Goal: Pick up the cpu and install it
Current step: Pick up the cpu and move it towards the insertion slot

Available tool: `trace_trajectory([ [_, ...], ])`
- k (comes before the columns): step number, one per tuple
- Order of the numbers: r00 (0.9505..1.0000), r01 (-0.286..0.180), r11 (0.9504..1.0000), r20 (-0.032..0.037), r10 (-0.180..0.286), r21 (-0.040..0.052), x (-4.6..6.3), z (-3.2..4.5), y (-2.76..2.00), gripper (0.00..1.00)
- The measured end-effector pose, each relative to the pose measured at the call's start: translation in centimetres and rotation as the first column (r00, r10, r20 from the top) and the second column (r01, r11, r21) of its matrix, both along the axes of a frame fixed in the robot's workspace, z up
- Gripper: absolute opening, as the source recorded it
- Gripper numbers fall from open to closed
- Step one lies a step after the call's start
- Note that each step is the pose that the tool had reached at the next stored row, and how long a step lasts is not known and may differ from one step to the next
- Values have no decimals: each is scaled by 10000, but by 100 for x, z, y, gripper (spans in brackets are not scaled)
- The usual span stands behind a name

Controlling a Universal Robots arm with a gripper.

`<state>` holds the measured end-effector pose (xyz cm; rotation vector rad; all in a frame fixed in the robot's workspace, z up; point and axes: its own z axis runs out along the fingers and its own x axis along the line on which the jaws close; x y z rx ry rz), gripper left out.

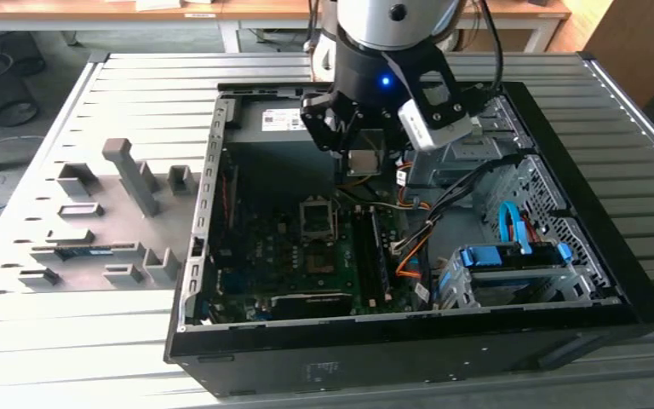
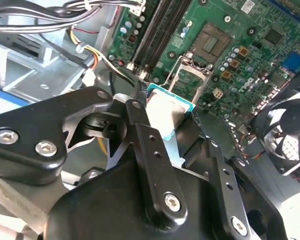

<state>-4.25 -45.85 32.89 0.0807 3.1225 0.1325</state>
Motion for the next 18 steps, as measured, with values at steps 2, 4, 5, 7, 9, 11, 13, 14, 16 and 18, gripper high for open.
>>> trace_trajectory([
  [2, 10000, -63, 10000, 0, 63, 1, -20, -36, 0, 47],
  [4, 9997, -243, 9997, -1, 243, -1, -24, -72, 0, 47],
  [5, 9994, -346, 9994, 0, 346, 0, -25, -90, 0, 47],
  [7, 9989, -467, 9989, 1, 467, 0, -39, -127, 0, 47],
  [9, 9989, -473, 9989, 0, 473, 0, -90, -163, 0, 47],
  [11, 9989, -474, 9989, 0, 474, -1, -144, -199, 0, 47],
  [13, 9989, -473, 9989, 1, 473, 1, -172, -236, 0, 47],
  [14, 9989, -473, 9989, 1, 473, 1, -179, -254, 0, 47],
  [16, 9989, -474, 9989, 0, 474, 0, -193, -291, 0, 47],
  [18, 9989, -473, 9989, 0, 473, 0, -206, -327, 0, 47],
])
